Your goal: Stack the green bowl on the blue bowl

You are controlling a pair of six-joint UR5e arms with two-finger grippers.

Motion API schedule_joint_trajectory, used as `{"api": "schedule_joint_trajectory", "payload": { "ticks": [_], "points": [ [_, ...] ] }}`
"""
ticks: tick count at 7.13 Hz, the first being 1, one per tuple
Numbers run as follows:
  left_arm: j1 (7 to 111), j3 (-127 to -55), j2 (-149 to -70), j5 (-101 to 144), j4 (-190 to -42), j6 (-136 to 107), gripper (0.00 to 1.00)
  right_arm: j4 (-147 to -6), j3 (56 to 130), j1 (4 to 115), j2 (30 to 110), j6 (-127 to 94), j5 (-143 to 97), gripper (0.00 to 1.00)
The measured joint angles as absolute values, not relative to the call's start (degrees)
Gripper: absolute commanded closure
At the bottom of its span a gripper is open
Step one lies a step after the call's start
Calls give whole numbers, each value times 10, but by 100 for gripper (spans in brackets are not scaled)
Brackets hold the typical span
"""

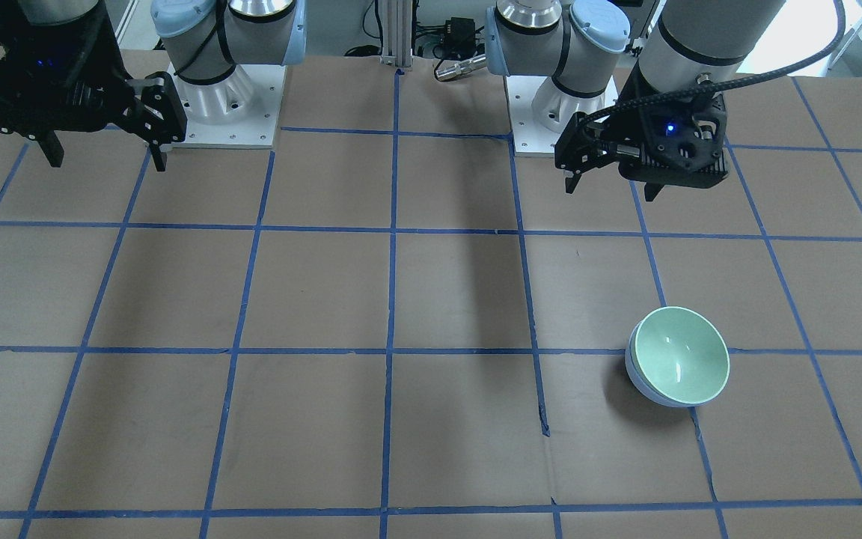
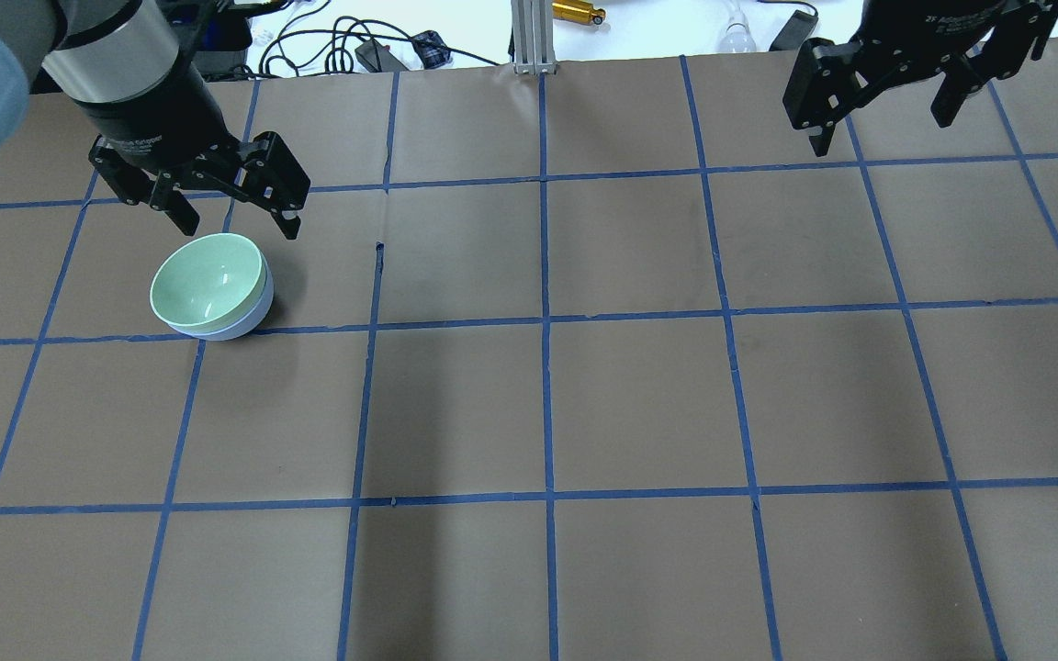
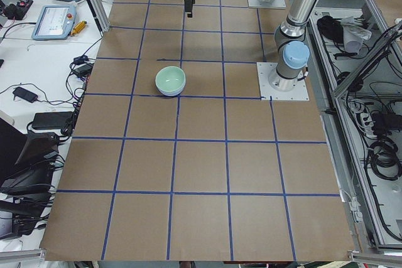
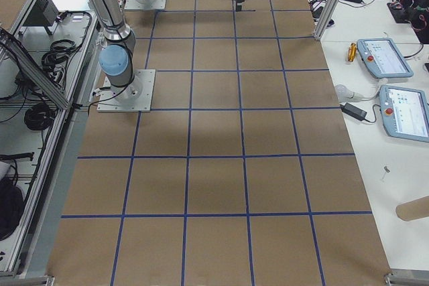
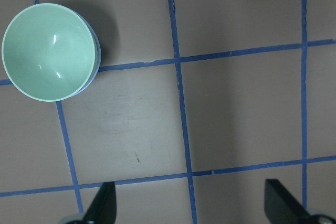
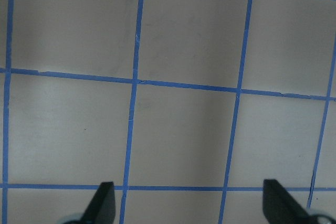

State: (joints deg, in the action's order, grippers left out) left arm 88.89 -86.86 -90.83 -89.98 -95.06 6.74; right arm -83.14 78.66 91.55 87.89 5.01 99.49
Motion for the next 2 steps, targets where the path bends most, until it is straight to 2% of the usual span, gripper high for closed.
{"api": "schedule_joint_trajectory", "payload": {
  "ticks": [2],
  "points": [
    [886,-870,-905,-896,-951,68,0,-831,787,916,879,50,995,0]
  ]
}}
